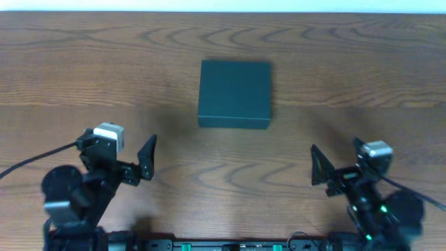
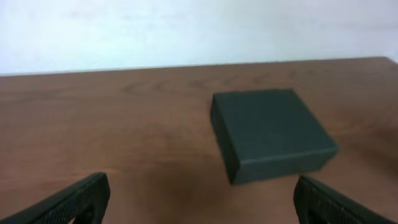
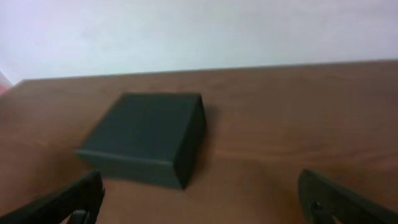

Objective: Pack container

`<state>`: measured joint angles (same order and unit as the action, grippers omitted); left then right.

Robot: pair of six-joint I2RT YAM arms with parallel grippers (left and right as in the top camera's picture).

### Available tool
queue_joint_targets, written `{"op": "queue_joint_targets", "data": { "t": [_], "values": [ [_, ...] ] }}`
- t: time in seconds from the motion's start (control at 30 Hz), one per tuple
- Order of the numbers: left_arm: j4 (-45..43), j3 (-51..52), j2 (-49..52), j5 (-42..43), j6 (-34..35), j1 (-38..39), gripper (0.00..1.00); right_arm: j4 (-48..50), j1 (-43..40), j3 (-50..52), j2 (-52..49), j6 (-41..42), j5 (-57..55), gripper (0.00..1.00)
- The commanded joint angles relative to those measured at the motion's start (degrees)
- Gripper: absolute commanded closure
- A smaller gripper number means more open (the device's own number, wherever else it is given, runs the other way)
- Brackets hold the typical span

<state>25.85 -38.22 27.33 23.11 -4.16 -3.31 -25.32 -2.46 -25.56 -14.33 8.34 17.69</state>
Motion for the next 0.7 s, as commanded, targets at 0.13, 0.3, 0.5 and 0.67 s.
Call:
{"op": "queue_joint_targets", "data": {
  "t": [0.13,0.3,0.5,0.67],
  "values": [
    [-17.3,15.8,3.8,-9.5,2.6,0.0,0.05,11.1,-0.5,15.1,0.3,0.4,-0.9,0.01],
    [-28.4,23.3,4.8,-9.6,6.4,0.0,0.05,12.2,-0.5,19.0,0.3,0.5,-0.9,0.01],
    [-30.3,30.1,4.8,-12.9,10.5,0.0,0.04,13.2,-0.5,21.7,0.3,3.9,-1.0,0.01],
    [-32.8,36.6,4.8,-14.8,14.0,0.0,0.05,13.3,-0.5,21.7,-0.3,5.0,-1.4,0.01]
  ]
}}
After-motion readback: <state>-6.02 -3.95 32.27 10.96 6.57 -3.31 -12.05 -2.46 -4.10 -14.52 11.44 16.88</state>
